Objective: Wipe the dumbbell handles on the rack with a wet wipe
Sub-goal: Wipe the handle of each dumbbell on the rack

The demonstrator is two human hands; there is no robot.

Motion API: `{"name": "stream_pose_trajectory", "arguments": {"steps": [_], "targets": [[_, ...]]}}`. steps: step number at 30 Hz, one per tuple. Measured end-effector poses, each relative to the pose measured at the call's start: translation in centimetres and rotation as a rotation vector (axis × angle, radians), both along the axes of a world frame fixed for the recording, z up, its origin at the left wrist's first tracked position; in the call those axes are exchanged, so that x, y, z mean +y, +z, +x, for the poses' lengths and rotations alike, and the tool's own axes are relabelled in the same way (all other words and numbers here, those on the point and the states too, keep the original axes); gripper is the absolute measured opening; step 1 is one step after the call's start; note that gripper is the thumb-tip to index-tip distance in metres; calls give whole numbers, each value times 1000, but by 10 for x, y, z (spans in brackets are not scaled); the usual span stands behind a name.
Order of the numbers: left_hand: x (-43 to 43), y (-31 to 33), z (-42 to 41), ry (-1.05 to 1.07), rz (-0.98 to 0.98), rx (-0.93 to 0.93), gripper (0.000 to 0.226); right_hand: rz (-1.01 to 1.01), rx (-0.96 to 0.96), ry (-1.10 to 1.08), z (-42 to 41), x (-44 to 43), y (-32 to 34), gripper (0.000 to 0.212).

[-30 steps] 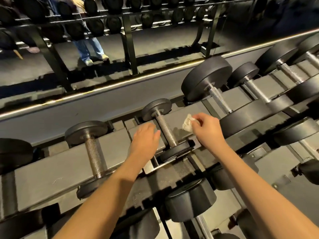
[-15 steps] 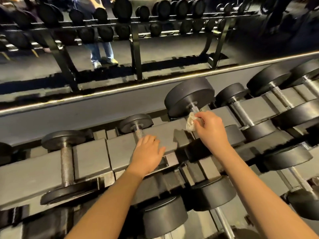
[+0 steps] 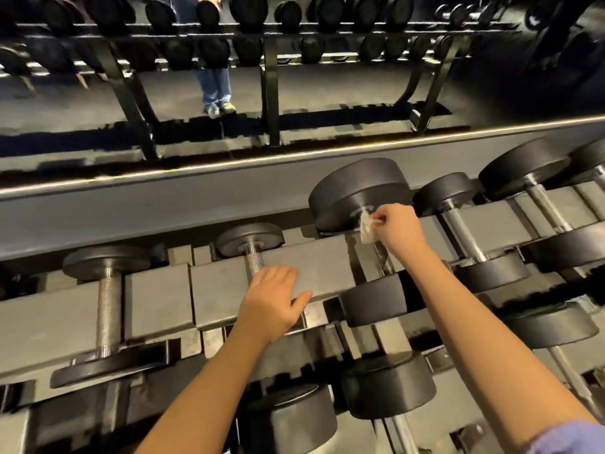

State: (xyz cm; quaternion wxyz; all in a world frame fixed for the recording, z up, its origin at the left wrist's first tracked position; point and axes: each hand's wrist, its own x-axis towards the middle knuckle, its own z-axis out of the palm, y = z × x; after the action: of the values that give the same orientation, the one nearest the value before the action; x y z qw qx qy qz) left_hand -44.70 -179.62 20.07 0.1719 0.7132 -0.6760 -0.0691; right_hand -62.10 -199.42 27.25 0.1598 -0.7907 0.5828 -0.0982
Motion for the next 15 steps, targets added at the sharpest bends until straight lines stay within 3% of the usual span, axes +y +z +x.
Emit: {"name": "stream_pose_trajectory", "arguments": {"steps": [6,12,15], "targets": [[0,5,-1,0,44,54,65,-19,-177,-116,4,-1,3,16],[0,2,0,-8,30,98,68,87,140,-52,-12,8,5,11],[-1,4,-1,-17,45,110,70,69,75,-78,-6,-2,8,14]]}}
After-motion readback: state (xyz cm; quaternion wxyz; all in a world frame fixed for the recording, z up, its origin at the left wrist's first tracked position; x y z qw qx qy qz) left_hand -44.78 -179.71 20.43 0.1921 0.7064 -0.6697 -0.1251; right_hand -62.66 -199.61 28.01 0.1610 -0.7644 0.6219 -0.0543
